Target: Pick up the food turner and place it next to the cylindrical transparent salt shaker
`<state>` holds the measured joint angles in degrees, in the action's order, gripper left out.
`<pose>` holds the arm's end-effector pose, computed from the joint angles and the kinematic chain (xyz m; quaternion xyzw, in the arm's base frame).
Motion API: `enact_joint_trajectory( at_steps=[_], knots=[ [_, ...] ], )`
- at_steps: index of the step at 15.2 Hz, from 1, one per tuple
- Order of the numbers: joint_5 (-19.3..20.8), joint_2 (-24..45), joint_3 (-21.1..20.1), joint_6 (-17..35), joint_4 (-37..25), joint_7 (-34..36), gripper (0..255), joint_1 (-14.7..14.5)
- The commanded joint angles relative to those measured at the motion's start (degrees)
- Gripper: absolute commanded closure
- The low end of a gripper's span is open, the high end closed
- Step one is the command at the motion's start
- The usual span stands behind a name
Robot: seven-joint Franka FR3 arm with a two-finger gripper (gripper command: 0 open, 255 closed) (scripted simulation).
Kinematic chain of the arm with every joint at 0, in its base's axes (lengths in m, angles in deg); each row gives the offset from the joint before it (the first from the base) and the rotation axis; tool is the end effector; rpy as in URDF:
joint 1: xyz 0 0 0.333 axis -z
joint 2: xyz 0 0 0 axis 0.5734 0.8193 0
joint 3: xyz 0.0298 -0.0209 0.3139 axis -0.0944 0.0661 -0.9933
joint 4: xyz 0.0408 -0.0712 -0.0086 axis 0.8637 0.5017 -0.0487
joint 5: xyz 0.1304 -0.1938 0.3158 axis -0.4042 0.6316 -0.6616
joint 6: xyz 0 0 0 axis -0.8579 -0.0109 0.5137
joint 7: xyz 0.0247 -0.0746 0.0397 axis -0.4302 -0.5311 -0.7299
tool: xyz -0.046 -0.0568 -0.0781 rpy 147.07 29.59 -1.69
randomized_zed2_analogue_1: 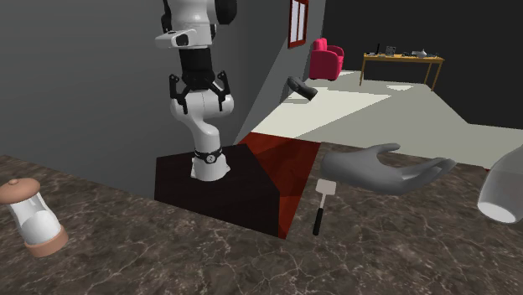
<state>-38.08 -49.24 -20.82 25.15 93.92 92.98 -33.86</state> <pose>0.3266 -0.0385 0.5744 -0.9962 0.0836 -0.0218 0.0125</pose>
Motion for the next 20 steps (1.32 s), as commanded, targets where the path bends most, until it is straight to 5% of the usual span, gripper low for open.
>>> enact_joint_trajectory(
  at_steps=[1,12,20],
  knots=[
    [0.00,0.00,0.00,0.00,0.00,0.00,0,0.00],
    [-5.77,6.65,-15.92,16.28,6.18,24.05,0,-1.31],
    [-3.61,20.42,-28.04,27.44,2.06,43.39,0,0.81]
  ],
)
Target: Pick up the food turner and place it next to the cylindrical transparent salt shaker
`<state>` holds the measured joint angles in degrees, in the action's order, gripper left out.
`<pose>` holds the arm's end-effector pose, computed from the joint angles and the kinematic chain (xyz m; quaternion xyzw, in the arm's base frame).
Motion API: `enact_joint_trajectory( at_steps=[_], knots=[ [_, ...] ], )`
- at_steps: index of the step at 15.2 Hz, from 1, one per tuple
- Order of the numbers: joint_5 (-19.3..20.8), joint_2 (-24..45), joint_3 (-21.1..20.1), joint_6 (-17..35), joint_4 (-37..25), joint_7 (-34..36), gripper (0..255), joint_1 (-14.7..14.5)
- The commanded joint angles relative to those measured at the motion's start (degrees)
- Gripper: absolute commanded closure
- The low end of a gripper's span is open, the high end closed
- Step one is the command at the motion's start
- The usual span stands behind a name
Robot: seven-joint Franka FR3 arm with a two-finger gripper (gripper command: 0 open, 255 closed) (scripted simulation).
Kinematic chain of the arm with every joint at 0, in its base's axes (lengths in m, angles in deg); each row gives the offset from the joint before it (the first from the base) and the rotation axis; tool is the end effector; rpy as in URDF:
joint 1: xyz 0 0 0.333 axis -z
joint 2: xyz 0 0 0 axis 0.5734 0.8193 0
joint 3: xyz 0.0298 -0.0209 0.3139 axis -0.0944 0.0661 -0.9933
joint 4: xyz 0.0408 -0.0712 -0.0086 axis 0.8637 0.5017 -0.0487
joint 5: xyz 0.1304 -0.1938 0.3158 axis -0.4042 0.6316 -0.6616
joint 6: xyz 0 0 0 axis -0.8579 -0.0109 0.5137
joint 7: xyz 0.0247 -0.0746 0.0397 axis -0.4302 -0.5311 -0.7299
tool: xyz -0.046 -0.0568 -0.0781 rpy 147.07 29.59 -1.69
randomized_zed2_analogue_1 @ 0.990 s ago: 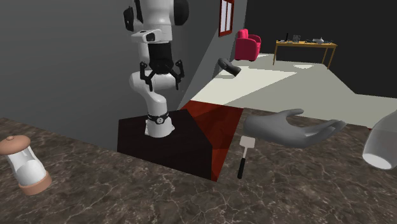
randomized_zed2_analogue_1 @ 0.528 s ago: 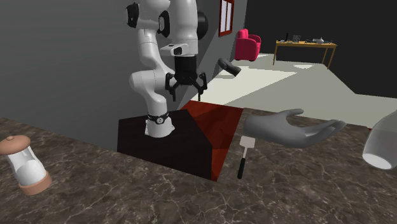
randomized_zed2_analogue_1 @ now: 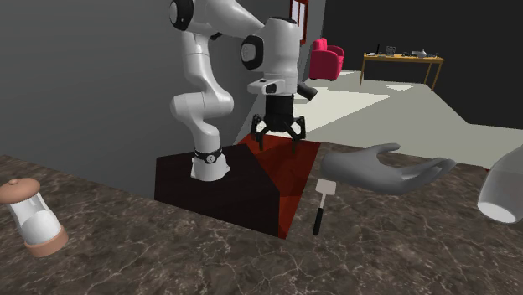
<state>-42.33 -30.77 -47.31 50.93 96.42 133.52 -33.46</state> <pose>0.4033 0.1622 0.4602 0.9676 -0.2406 0.0734 0.0200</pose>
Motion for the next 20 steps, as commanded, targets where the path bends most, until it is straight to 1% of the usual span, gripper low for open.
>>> enact_joint_trajectory(
  at_steps=[1,4,6,8,10,12,20],
  knots=[
    [1.66,4.08,-3.05,2.79,-1.46,5.58,0,0.96],
    [6.11,11.05,-7.36,5.55,-5.18,14.38,0,2.68],
    [10.27,16.18,-9.89,6.71,-8.23,20.79,0,3.69],
    [15.28,21.69,-11.75,7.17,-11.76,27.52,0,4.13],
    [20.70,27.44,-12.75,6.88,-15.77,34.20,0,3.74],
    [25.40,32.65,-12.59,6.06,-19.78,39.79,0,2.34],
    [29.63,36.78,-10.84,10.23,-18.62,42.50,0,1.69]
  ],
)
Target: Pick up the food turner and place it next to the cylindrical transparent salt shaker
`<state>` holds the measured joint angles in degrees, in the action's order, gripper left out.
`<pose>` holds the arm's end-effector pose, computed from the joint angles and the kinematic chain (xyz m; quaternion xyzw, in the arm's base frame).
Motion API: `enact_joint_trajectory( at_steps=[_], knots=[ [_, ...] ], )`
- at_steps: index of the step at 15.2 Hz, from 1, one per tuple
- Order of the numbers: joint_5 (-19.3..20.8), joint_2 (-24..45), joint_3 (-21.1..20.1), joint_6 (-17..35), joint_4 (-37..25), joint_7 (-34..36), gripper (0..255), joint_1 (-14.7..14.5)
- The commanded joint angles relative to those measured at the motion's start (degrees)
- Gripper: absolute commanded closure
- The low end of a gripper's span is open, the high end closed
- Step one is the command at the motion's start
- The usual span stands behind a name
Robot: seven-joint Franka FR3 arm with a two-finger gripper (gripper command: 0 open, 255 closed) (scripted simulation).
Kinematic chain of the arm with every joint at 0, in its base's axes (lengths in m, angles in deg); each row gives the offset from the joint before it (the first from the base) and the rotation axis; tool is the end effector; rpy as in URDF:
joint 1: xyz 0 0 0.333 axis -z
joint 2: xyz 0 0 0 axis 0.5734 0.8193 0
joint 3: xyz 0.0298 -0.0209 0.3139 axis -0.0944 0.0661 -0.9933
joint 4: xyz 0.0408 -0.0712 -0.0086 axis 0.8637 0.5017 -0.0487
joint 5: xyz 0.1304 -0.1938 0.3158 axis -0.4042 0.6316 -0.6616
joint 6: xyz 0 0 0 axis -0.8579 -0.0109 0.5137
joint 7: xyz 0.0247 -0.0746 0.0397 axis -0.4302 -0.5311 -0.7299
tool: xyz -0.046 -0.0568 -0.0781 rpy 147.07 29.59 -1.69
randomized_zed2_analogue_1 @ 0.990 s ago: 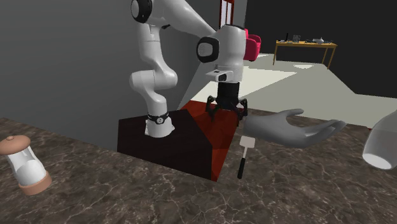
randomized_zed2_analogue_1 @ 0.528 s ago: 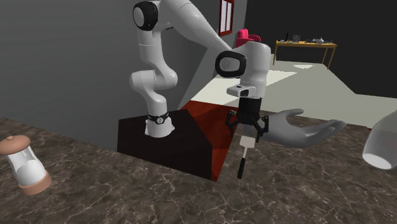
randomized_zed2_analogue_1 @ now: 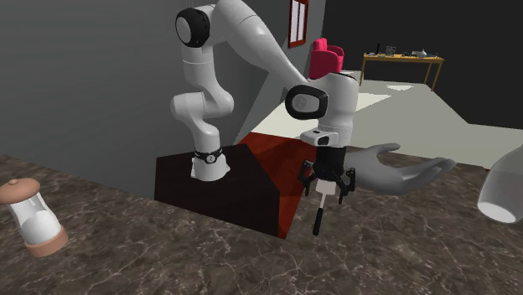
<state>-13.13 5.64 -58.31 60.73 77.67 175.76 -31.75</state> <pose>0.5060 0.2744 0.3385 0.9289 -0.3516 0.1091 0.0408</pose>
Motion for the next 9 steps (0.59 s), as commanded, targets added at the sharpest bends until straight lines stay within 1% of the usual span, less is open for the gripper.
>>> enact_joint_trajectory(
  at_steps=[1,7,8,9],
  knots=[
    [0.42,0.37,0.16,0.42,0.13,0.25,0,-0.03],
    [0.41,0.37,0.16,0.42,0.13,0.25,0,-0.03],
    [0.41,0.37,0.16,0.42,0.13,0.25,255,-0.03],
    [0.41,0.37,0.16,0.42,0.13,0.25,255,-0.03]
  ],
)
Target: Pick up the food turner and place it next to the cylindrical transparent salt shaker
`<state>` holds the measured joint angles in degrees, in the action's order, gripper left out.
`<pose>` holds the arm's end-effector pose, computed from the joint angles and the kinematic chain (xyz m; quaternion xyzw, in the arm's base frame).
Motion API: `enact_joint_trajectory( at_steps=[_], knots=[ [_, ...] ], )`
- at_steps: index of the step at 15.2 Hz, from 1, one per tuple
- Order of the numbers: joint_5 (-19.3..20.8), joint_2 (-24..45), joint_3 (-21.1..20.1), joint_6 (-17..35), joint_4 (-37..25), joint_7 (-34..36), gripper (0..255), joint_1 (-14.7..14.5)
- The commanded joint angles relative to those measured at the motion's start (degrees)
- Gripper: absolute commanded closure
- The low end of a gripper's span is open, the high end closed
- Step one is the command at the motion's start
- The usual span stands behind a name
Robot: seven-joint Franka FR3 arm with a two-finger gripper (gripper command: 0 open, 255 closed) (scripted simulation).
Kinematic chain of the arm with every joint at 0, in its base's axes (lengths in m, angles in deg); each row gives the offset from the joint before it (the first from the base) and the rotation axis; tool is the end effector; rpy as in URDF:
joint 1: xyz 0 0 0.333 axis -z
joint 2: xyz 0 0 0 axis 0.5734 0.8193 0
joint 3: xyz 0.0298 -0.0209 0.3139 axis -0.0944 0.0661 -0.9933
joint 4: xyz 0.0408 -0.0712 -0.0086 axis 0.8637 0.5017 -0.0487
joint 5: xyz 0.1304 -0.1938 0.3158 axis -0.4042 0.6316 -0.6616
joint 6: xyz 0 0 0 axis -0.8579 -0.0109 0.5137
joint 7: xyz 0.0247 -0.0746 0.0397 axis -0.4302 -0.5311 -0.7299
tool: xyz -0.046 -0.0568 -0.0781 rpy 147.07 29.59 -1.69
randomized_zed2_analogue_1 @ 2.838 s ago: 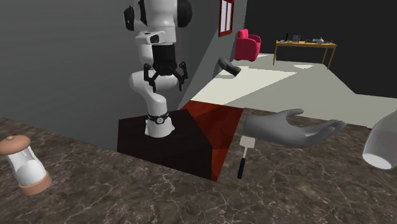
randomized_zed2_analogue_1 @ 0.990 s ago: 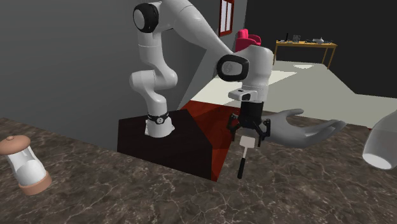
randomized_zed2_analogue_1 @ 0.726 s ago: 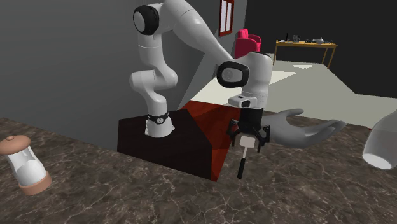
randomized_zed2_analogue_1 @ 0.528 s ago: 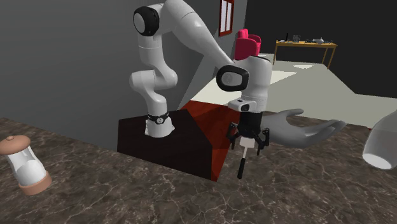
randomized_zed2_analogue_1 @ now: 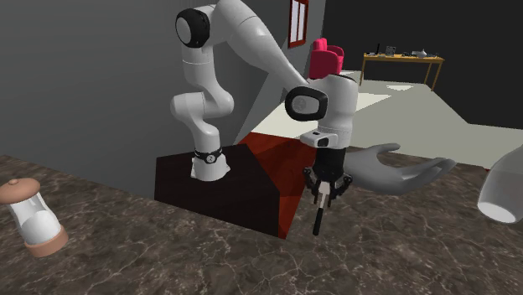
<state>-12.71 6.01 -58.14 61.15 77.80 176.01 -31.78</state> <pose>0.5066 0.2735 0.3349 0.9289 -0.3516 0.1092 0.0407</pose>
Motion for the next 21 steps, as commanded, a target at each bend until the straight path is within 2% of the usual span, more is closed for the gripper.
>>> enact_joint_trajectory(
  at_steps=[1,8,21],
  knots=[
    [0.00,0.00,0.00,0.00,0.00,0.00,255,0.00],
    [0.01,0.01,0.00,0.01,0.00,0.00,255,0.00],
    [-6.63,-6.00,-1.61,-7.52,-3.62,-5.81,255,1.23]
  ],
)
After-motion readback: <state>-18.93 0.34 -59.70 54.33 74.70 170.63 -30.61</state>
